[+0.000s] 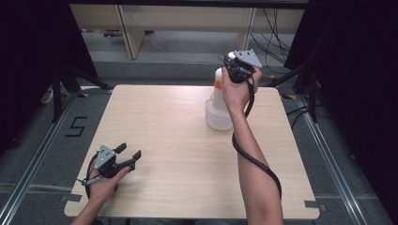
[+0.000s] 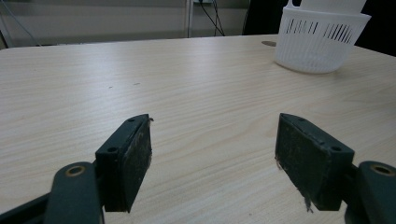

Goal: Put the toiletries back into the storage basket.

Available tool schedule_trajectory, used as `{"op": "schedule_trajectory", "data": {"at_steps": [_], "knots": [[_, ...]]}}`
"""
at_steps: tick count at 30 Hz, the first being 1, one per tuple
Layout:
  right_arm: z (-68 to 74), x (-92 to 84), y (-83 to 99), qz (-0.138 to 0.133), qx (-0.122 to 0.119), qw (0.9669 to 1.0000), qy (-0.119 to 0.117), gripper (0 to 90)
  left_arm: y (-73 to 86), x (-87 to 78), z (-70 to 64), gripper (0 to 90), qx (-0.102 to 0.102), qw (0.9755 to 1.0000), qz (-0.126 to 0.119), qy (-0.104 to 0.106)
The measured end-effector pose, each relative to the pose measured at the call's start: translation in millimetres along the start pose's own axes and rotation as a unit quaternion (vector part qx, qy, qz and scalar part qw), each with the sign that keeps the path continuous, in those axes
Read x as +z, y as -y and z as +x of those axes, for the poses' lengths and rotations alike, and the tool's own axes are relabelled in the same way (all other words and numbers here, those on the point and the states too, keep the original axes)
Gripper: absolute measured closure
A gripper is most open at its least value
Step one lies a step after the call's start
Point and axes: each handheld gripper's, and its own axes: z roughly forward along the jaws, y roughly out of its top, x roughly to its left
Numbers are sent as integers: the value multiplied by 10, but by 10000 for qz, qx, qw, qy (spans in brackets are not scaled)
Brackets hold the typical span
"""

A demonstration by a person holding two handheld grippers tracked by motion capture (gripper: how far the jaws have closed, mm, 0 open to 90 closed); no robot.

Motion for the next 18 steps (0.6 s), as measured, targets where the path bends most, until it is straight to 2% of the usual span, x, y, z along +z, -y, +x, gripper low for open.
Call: {"op": "schedule_trajectory", "data": {"at_steps": [1,2,5,12,18], "knots": [[8,2,13,45,51,10000,4,601,0,0,0,265,-2,10000,-1,0],[-1,8,24,58,-25,10000,-9,601,0,0,0,265,-2,10000,2,-1],[-6,25,57,75,-45,10000,-20,601,0,2,-2,265,4,10000,1,3],[5,33,135,200,43,9998,-41,601,0,1,-1,265,1,10000,3,8],[-2,58,238,262,-32,9996,-42,601,0,1,-1,265,-2,10000,3,7]]}}
